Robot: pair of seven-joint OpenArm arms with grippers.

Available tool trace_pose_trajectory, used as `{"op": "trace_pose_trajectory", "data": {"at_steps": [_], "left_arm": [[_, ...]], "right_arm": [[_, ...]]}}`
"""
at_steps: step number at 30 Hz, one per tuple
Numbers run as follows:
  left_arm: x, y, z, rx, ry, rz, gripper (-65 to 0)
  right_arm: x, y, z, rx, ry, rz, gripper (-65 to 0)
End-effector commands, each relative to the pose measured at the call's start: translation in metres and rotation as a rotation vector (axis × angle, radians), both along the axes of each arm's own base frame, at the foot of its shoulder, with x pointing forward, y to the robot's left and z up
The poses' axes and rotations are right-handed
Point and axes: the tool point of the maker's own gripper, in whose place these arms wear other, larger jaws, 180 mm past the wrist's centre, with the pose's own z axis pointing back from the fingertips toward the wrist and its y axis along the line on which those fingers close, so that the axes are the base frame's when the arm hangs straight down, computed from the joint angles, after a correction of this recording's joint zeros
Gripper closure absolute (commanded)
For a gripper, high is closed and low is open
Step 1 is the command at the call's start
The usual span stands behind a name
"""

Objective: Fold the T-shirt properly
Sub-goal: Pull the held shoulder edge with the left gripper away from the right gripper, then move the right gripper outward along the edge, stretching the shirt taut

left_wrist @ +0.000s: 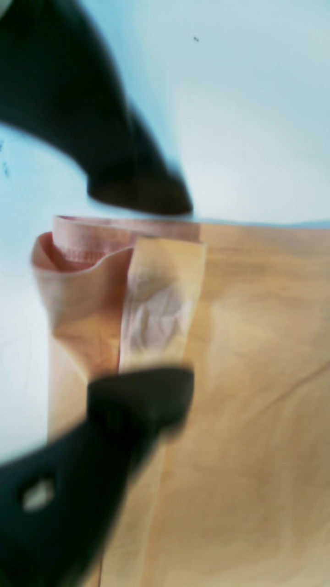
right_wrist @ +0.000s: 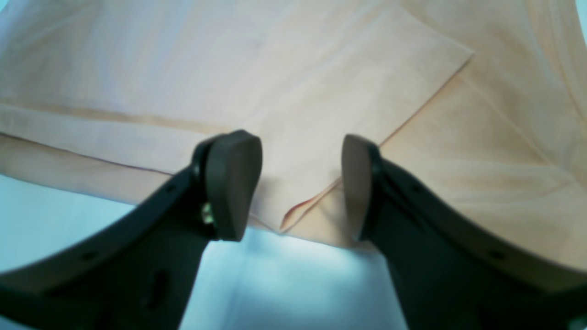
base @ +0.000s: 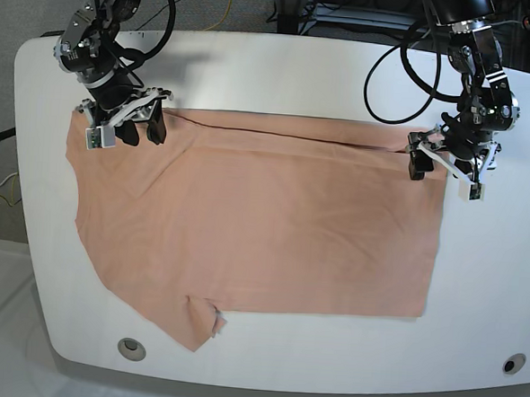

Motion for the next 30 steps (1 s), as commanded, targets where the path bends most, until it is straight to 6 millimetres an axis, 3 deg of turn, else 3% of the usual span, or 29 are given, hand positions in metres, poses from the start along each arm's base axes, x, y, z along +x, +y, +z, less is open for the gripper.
{"op": "trace_pose_trajectory", "data": {"at_steps": [1, 11, 20, 30], "left_arm": [[0.010, 0.002, 0.015, 0.009, -0.060, -0.004, -57.0], [0.018, 0.000, 0.042, 0.040, -0.130, -0.018, -53.1], [0.019, 0.006, 0.046, 0.082, -0.133, -0.023, -53.1], [0.015, 0.017, 0.040, 0.162, -0.096, -0.014, -53.1]], "right_arm": [[0.007, -0.001, 0.014, -0.002, -0.055, 0.006, -30.7], [0.014, -0.004, 0.019, -0.009, -0.073, 0.003, -30.7], [0.022, -0.038, 0.029, -0.053, -0.099, -0.087, -30.9], [0.024, -0.063, -0.009, -0.195, 0.047, -0.113, -31.0]]}}
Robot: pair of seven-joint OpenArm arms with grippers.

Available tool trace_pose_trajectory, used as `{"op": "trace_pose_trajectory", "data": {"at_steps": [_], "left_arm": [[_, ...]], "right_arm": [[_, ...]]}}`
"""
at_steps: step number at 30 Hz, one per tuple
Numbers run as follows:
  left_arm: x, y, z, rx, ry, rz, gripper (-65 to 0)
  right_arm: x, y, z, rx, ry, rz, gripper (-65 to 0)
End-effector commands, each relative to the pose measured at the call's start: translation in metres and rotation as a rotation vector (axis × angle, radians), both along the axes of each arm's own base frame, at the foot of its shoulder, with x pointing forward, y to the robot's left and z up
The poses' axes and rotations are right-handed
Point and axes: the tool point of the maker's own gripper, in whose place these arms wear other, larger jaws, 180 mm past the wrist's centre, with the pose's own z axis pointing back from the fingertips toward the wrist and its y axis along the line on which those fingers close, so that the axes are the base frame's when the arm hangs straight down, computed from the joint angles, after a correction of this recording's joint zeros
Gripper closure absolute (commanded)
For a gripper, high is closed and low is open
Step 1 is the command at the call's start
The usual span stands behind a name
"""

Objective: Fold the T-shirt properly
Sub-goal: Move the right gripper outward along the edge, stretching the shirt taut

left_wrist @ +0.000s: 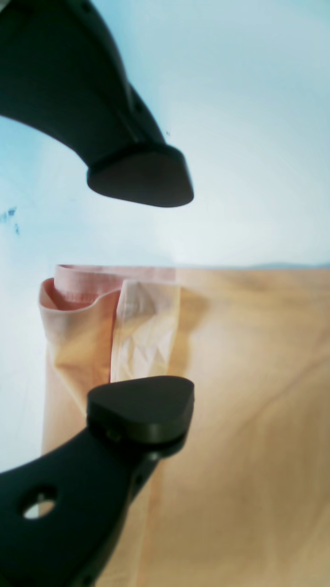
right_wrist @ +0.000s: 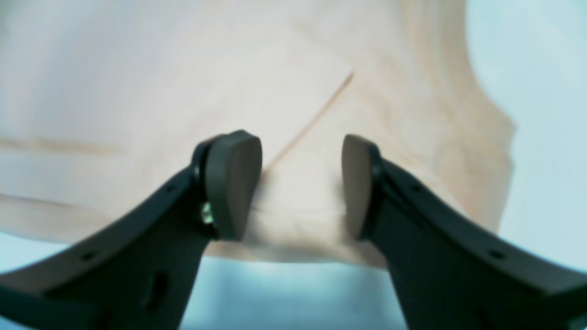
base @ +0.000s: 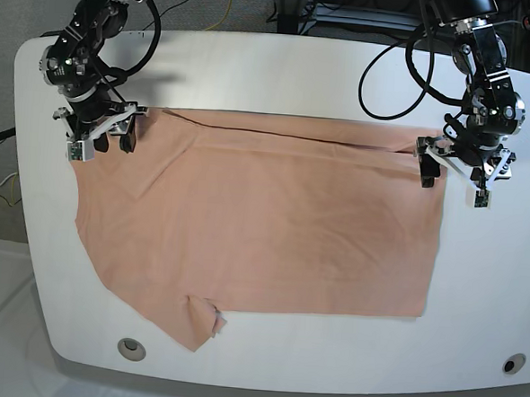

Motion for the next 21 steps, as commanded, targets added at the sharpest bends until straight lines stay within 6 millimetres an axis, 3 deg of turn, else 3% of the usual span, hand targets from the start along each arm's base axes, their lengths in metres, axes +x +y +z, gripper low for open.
{"op": "trace_pose_trajectory", "data": {"at_steps": [1, 8, 16, 21], "left_arm": [[0.009, 0.002, 0.014, 0.013, -0.053, -0.006, -53.1], [0.002, 0.003, 0.009, 0.017, -0.038, -0.005, -53.1], [-0.007, 0.004, 0.002, 0.020, -0.023, -0.006, -53.2], [-0.009, 0.004, 0.002, 0.021, -0.020, -0.005, -53.2]], "right_arm": [[0.007, -0.009, 0.003, -0.039, -0.011, -0.004, -31.0], [0.010, -0.018, 0.000, -0.121, 0.006, -0.006, -31.5], [0.009, -0.035, 0.002, -0.196, 0.015, -0.049, -46.5], [0.010, -0.049, 0.019, -0.246, -0.012, -0.062, -47.2]]}}
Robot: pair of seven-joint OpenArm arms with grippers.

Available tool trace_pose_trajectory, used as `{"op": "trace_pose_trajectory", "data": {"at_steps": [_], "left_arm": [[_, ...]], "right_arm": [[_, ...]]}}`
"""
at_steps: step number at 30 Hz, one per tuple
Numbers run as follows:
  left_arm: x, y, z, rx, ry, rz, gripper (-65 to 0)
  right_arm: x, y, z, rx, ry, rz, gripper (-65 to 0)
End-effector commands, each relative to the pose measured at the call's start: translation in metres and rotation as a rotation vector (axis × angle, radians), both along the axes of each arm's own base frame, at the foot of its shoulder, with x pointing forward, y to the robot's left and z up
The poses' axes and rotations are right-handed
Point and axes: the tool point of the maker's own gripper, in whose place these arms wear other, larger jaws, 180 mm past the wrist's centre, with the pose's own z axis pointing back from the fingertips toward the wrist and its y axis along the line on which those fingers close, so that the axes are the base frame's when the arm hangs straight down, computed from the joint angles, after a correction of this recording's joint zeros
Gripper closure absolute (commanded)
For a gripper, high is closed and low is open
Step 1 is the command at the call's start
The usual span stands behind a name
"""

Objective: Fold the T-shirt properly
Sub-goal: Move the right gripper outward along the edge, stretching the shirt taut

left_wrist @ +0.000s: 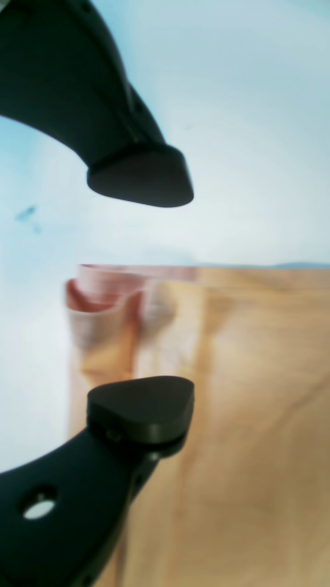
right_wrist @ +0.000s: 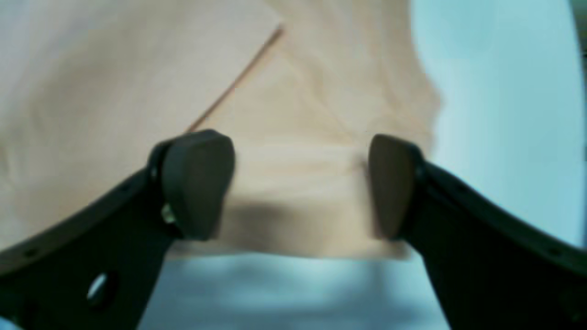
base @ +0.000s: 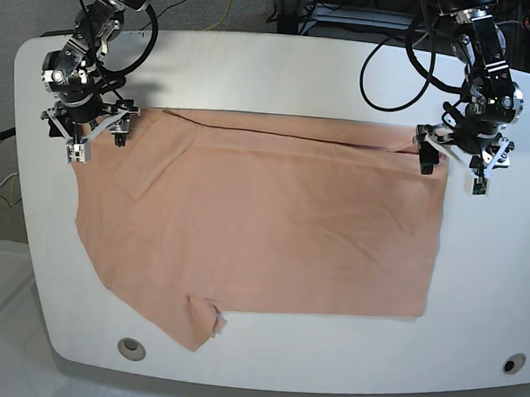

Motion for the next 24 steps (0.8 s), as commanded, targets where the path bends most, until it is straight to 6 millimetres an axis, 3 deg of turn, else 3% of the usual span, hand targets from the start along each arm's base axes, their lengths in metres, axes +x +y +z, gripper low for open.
{"op": "trace_pose_trajectory", "data": {"at_steps": [1, 8, 15, 24], "left_arm": [[0.008, 0.003, 0.014, 0.015, -0.054, -0.006, -53.2], [0.002, 0.010, 0.011, 0.053, -0.029, -0.010, -53.2], [0.001, 0.015, 0.011, 0.075, -0.023, -0.008, -53.2], [0.000, 0.015, 0.011, 0.076, -0.021, -0.008, -53.2]], "right_arm": [[0.013, -0.013, 0.027, -0.050, -0.079, -0.003, -47.0], [-0.003, -0.050, 0.036, -0.074, -0.091, -0.110, -46.6], [-0.016, -0.070, 0.027, -0.068, -0.065, -0.159, -46.6], [-0.025, -0.072, -0.002, 0.000, -0.007, -0.190, -46.6]]}}
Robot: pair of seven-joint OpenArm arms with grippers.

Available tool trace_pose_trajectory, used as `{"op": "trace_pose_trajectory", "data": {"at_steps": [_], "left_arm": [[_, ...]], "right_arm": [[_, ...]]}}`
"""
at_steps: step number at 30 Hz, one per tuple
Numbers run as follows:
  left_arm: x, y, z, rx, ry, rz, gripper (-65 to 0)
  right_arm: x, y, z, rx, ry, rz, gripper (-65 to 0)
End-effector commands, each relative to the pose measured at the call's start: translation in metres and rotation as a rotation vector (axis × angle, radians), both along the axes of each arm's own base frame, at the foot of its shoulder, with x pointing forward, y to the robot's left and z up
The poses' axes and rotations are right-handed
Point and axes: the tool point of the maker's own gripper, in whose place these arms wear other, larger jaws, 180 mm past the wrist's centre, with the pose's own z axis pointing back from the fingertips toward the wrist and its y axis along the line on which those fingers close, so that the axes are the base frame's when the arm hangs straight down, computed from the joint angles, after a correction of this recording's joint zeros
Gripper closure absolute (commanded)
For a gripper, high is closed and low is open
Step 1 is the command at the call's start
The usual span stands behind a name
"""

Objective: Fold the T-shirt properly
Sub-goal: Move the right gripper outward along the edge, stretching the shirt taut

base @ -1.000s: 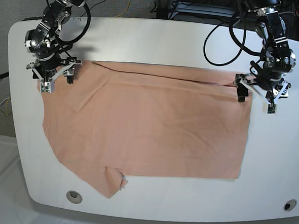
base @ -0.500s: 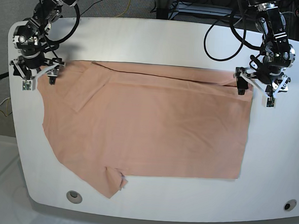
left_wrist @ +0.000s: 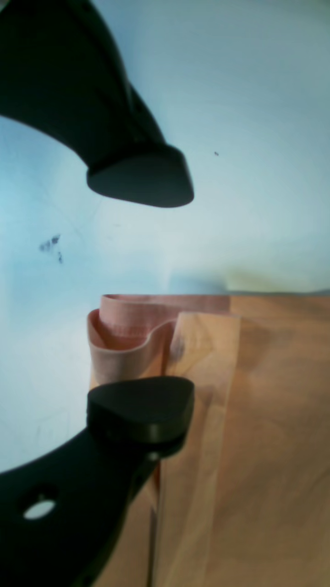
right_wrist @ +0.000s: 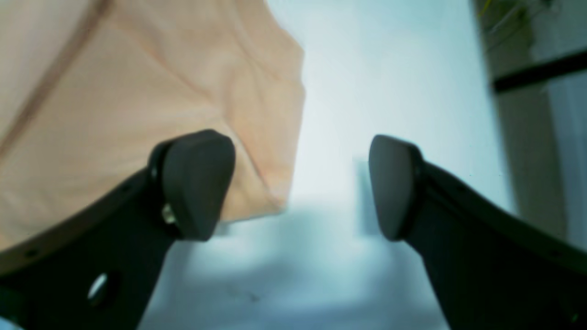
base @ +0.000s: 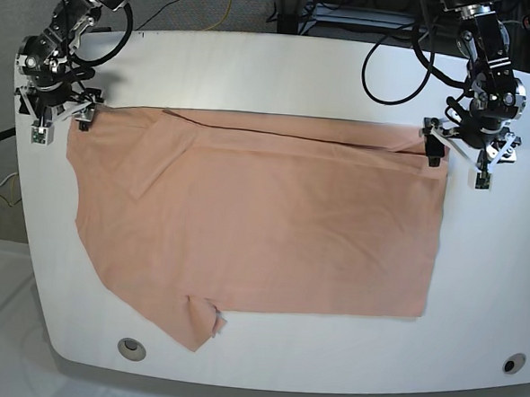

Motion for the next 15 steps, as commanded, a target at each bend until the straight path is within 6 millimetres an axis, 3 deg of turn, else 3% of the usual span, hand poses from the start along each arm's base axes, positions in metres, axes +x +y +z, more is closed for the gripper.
{"op": "trace_pose_trajectory", "data": {"at_steps": [1, 15], "left_arm": [[0.009, 0.003, 0.014, 0.015, -0.052, -0.007, -53.2], [0.009, 0.003, 0.014, 0.017, -0.052, -0.006, -53.2]], "right_arm": [[0.009, -0.010, 0.011, -0.009, -0.048, -0.016, -46.6], [0.000, -0.010, -0.012, 0.126, -0.062, -0.082, -46.6]]}}
